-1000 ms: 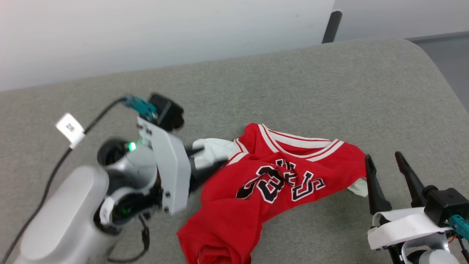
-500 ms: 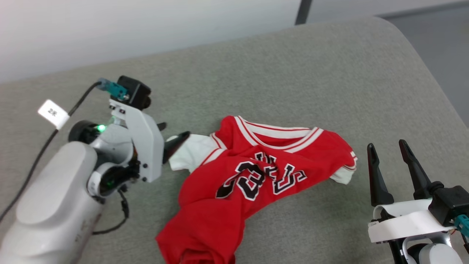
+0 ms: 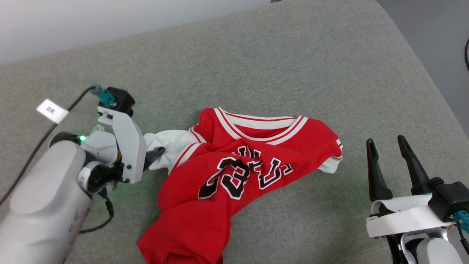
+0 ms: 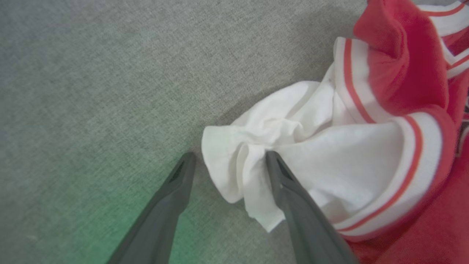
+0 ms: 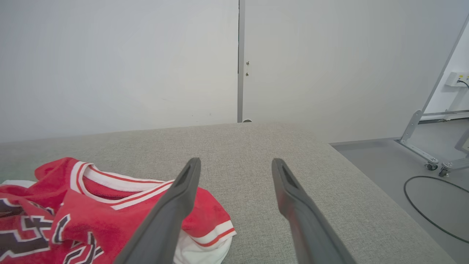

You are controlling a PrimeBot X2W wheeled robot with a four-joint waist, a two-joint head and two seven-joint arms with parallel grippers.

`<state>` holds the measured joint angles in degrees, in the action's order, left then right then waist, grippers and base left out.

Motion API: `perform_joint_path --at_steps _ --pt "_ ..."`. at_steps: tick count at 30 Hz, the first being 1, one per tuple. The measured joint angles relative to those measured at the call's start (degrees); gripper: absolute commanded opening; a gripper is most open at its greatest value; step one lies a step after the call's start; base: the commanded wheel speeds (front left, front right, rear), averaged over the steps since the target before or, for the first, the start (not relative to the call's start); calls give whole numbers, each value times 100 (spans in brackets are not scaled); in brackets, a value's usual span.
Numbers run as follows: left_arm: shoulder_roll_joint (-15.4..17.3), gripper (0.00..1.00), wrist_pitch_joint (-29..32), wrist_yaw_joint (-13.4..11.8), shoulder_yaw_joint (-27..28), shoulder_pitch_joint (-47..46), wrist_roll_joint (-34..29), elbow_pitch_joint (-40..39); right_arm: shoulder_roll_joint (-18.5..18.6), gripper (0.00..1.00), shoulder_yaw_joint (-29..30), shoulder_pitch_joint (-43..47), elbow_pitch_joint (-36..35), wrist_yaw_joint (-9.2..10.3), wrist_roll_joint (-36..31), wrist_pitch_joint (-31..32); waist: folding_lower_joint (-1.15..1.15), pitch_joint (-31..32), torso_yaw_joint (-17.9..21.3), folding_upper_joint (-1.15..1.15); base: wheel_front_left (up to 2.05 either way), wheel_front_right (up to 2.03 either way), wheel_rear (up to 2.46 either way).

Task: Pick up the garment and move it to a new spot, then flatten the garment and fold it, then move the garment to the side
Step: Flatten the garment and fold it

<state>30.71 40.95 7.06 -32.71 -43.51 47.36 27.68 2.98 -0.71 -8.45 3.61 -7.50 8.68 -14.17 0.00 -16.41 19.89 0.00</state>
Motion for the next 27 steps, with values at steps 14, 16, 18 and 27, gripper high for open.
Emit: perform_joint_path --at_steps 14,16,18,27 --pt "-216 0 352 -36 80 -121 386 464 -1 100 60 -34 87 0 -70 -48 0 82 -216 0 0 0 0" --pt "-168 0 356 -56 112 -116 409 467 -1 100 89 -23 86 0 -120 -45 0 133 -281 0 0 0 0" --pt "-96 0 302 -81 169 -108 417 461 0 100 121 -4 77 0 -192 -1 0 189 -360 0 0 0 0" --pt "151 0 -68 -185 369 66 458 278 -2 100 192 148 -73 0 -421 270 0 499 -832 0 0 0 0"
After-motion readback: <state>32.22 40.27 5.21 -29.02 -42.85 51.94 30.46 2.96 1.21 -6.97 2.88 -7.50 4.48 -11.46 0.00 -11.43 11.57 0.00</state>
